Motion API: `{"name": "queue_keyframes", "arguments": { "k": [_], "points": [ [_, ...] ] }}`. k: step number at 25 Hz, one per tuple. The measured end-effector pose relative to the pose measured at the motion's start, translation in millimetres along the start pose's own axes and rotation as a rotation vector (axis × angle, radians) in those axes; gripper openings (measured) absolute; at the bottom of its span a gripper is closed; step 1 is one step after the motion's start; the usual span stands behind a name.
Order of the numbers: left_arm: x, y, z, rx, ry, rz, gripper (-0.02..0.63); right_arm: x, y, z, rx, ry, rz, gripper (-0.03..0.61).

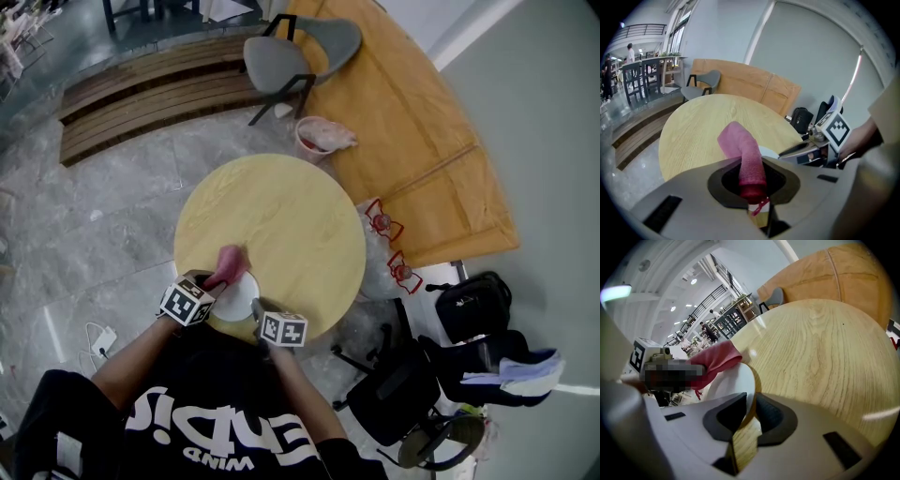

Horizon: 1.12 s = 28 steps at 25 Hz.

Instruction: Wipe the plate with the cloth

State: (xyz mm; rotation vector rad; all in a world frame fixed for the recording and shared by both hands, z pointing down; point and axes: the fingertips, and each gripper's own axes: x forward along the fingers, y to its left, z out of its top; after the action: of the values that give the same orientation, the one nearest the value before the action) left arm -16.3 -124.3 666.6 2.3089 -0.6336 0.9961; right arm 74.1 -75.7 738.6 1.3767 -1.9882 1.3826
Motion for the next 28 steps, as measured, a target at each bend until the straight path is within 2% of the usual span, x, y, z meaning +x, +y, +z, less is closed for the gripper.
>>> {"name": "queue_keyframes", "arguments": {
  "k": [10, 15, 21, 28],
  "points": [
    [18, -59, -4, 0.115, 0.034, -0.157, 0.052, -1, 0, -1, 0.009, 0.004, 0.007, 0.078],
    [33, -73, -16, 0.133, 0.099, -0.217, 0.052, -1, -1, -1, 0.016, -0.001, 0.013, 0.077],
    [46, -68, -33, 0.120, 0.173, -0.212, 0.052, -2, 2, -2, 0.011, 0.004, 0.009, 0.074],
    [58, -67, -41, 0.155, 0.205, -0.192, 0.052, -1, 1, -2, 0.011, 0.004, 0.011, 0.072]
  ]
}}
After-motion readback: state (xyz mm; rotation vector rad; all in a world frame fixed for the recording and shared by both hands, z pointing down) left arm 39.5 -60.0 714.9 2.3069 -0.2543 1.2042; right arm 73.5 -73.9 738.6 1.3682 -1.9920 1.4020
